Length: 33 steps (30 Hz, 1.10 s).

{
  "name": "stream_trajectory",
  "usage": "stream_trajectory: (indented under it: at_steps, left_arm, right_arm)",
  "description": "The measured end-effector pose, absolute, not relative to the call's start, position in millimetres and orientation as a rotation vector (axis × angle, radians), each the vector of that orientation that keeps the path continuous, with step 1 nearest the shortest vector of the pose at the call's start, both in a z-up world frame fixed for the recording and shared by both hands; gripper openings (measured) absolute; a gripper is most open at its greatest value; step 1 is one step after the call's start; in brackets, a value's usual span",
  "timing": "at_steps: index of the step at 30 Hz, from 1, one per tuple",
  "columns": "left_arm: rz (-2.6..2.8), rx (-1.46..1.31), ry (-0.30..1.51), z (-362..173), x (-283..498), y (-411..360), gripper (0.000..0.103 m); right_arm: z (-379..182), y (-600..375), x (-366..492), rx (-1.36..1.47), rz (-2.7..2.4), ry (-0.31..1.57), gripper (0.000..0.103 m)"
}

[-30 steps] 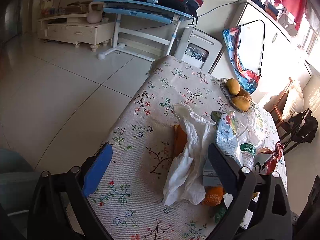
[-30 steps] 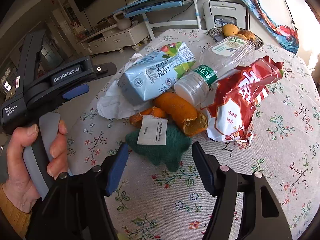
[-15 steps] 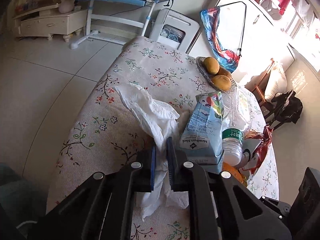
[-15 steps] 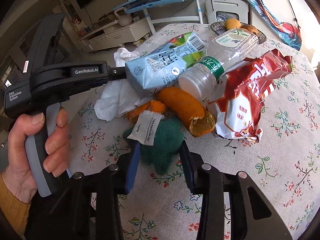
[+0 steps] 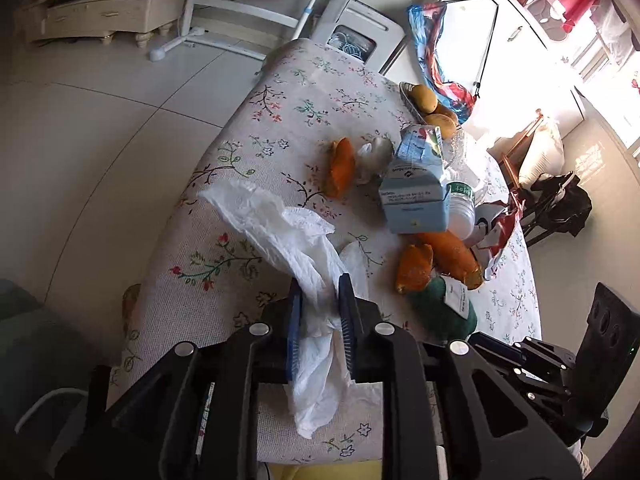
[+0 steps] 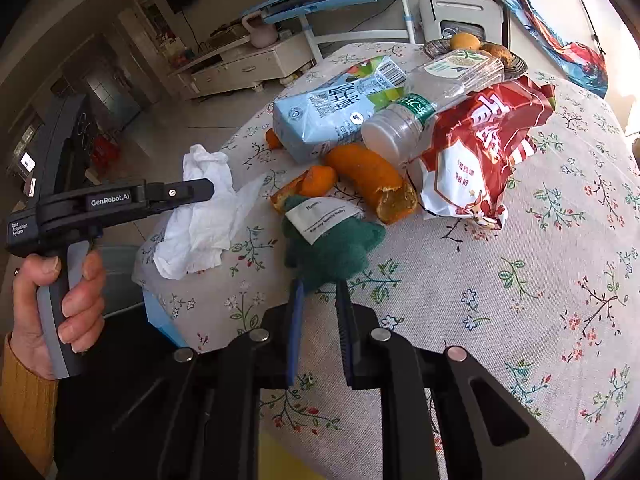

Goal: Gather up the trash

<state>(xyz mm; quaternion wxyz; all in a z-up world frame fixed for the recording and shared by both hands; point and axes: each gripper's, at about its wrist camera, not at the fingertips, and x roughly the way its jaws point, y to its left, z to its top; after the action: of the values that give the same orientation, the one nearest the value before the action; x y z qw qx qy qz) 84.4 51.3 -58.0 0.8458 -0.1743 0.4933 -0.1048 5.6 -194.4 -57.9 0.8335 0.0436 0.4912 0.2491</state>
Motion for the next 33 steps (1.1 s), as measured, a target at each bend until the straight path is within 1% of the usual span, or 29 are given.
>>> stream_trajectory:
  at_steps: [1,2,3,4,5,7,9,15,16,17,18,19,20,21,22,25,30,31,33]
  left_arm:
    - [-0.207,-0.365,1.038,-58,85,52,0.042]
    - [-0.183,-0.355,1.027,-57,85,54,0.055]
    - [-0.161,-0.339,1.011,-54,85,54,0.059]
    - [-0.147,-0.315,1.0,-52,85,52,0.063]
    - [-0.142,-0.294,0.994,-50,85,50,0.066]
    - [-0.138,-0.261,0.999,-51,87,47,0.068]
    - [-0.134,-0.235,1.01,-52,88,43,0.068]
    - [-0.119,-0.18,1.022,-58,90,31,0.069]
    - [-0.124,-0.174,1.019,-58,91,28,0.067]
    - [-0.136,-0.172,1.018,-58,90,27,0.053]
    - [-0.151,-0.172,1.023,-58,91,25,0.042]
    - [-0.171,-0.181,1.033,-59,92,24,0.025]
    - [-0.188,-0.208,1.035,-59,92,26,0.021]
    - [-0.2,-0.244,1.029,-57,91,30,0.019]
    - [-0.213,-0.278,1.023,-56,91,34,0.017]
    - [-0.267,-0.387,0.993,-50,91,47,0.015]
    - [-0.32,-0.431,0.972,-45,90,48,0.015]
    - [-0.329,-0.419,0.98,-45,91,45,0.018]
    - [-0.268,-0.332,0.984,-45,90,37,0.045]
  right_arm:
    - [-59,-195,8,0.095,0.525,1.047,0.02]
    - [-59,-197,9,0.099,0.516,1.045,0.03]
    - [-57,-196,15,0.104,0.503,1.041,0.038]
    - [-56,-198,16,0.109,0.491,1.032,0.049]
    - [-55,-199,17,0.113,0.484,1.026,0.052]
    - [-55,-199,23,0.126,0.479,1.023,0.054]
    - [-57,-199,26,0.142,0.48,1.023,0.057]
    - [-63,-191,37,0.185,0.479,1.017,0.059]
    - [-63,-189,38,0.187,0.477,1.016,0.059]
    - [-63,-187,39,0.183,0.476,1.014,0.059]
    - [-64,-185,40,0.175,0.477,1.014,0.058]
    - [-65,-182,40,0.161,0.479,1.017,0.05]
    - [-66,-179,40,0.142,0.483,1.024,0.041]
    - [-67,-178,38,0.128,0.489,1.023,0.039]
    - [-66,-176,37,0.111,0.489,1.018,0.036]
    - [-64,-174,32,0.081,0.496,1.0,0.031]
    - [-65,-179,30,0.104,0.512,1.005,0.03]
    - [-64,-180,30,0.106,0.516,1.006,0.03]
    - [-65,-180,29,0.101,0.519,1.005,0.03]
